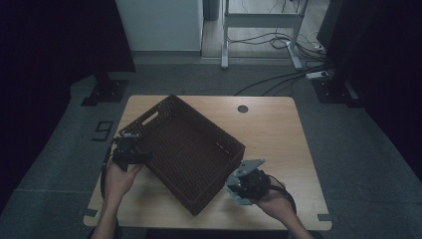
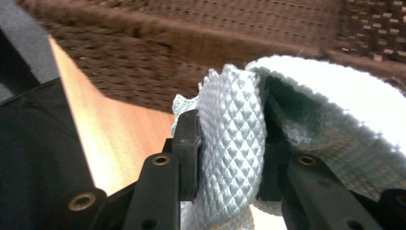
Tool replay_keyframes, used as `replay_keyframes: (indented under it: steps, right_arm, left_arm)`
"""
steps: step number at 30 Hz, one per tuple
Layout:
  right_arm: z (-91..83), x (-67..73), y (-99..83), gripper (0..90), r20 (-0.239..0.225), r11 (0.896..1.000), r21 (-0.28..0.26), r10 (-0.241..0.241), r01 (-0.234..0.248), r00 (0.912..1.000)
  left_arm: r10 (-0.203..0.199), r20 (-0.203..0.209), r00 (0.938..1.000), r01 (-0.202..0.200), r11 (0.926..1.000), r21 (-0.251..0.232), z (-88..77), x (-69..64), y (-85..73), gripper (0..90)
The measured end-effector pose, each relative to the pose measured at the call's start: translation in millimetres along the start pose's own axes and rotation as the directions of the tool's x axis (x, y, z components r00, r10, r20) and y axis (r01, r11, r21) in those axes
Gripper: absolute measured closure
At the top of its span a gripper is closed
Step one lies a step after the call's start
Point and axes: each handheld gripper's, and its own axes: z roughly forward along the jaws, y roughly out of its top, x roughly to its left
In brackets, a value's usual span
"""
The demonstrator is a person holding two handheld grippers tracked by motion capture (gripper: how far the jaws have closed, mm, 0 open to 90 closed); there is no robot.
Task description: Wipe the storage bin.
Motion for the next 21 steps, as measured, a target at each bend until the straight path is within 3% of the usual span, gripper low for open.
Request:
replay_keyframes:
  steps: [6, 15, 16, 21]
  right_arm:
    - [-9.2, -15.0, -5.0, 67.2, 0.038, 0.999, -0.002, 0.032, -0.032, 0.9988]
    - [-27.5, -48.1, -23.5, 67.2, 0.119, 0.994, -0.009, 0.111, -0.111, 0.9867]
    - [-33.2, -57.1, -29.1, 67.2, 0.143, 0.991, -0.007, 0.132, -0.133, 0.9808]
    - [-47.0, -76.2, -41.6, 67.2, 0.197, 0.982, -0.015, 0.186, -0.187, 0.9625]
  left_arm:
    - [0.000, 0.000, 1.0000, 0.000, 1.0000, 0.001, 0.0, 0.0, 0.1, 27.5]
    - [0.000, 0.000, 1.0000, 0.000, 1.0000, 0.002, 0.0, -0.1, 0.2, 27.5]
    - [0.001, 0.000, 1.0000, -0.001, 1.0000, 0.002, 0.0, -0.1, 0.3, 27.5]
    - [0.000, -0.002, 1.0000, 0.000, 1.0000, 0.002, 0.0, -0.2, 0.3, 27.5]
